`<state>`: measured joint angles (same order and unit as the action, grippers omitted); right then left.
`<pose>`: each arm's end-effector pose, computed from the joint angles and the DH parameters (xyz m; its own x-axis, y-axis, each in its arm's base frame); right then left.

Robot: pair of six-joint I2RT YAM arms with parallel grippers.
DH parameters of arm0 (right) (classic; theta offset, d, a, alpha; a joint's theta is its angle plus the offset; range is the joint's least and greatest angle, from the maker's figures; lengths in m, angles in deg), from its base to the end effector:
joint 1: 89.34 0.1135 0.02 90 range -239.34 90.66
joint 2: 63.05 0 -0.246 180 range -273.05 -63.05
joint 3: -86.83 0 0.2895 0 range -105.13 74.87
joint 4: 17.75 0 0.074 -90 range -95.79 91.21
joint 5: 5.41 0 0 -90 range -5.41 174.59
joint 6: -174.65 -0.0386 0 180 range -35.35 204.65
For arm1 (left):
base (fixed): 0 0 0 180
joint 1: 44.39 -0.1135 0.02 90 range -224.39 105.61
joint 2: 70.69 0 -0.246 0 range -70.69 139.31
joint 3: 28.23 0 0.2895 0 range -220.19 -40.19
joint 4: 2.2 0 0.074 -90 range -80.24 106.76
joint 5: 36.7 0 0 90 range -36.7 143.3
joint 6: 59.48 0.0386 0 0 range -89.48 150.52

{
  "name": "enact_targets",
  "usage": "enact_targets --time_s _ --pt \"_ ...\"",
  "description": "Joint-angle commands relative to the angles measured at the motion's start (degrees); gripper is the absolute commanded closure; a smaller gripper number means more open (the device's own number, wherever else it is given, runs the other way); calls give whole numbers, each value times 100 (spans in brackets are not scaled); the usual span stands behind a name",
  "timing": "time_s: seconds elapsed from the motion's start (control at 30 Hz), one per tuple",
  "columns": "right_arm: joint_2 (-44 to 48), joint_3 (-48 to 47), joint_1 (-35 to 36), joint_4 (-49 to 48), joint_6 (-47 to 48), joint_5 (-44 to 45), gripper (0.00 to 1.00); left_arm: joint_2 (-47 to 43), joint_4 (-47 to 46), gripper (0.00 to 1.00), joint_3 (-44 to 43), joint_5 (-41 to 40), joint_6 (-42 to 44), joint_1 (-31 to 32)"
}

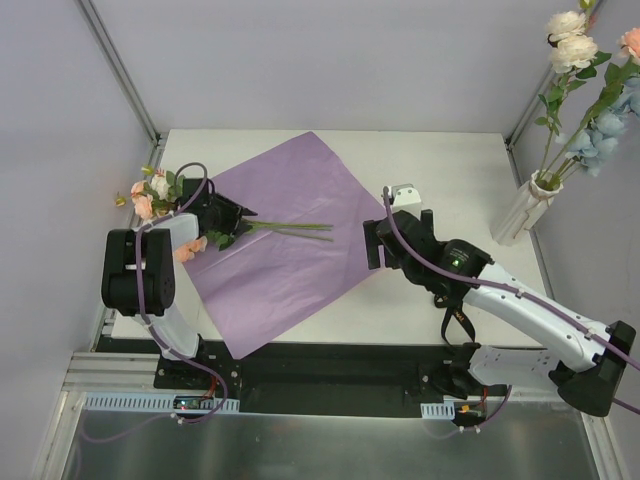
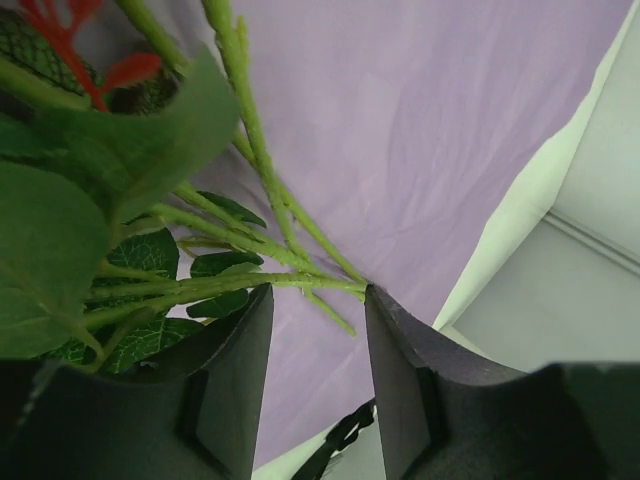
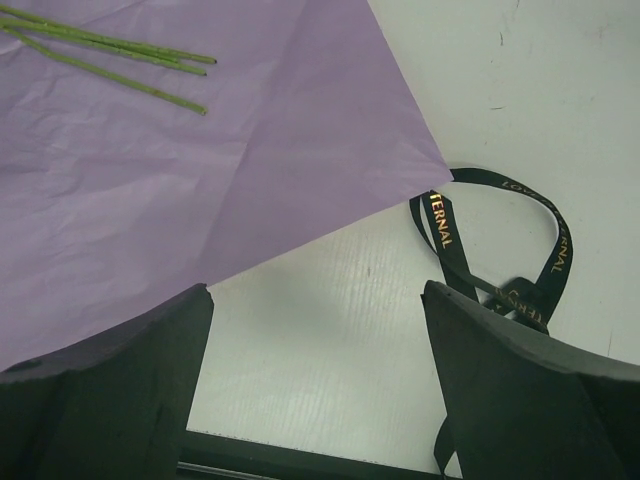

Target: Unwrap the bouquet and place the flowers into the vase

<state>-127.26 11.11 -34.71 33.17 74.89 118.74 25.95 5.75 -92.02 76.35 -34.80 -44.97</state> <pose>0.1789 0.2146 0.3255 -0.4340 -0.3690 -0.8219 -0.3553 0.9084 -0.2203 0.3747 -0.0113 0.1293 -0.5337 -0.8416 -0.0836 -0.4738 0.3794 -0.7947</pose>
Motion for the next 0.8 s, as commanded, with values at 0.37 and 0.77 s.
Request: enact_targets --time_s 0.37,0.77 --pt "-408 66 39 -371 -105 -137 11 83 -329 60 130 341 -104 -153" --pt "-628 216 83 -459 -158 -207 11 -251 -328 59 402 314 -173 -109"
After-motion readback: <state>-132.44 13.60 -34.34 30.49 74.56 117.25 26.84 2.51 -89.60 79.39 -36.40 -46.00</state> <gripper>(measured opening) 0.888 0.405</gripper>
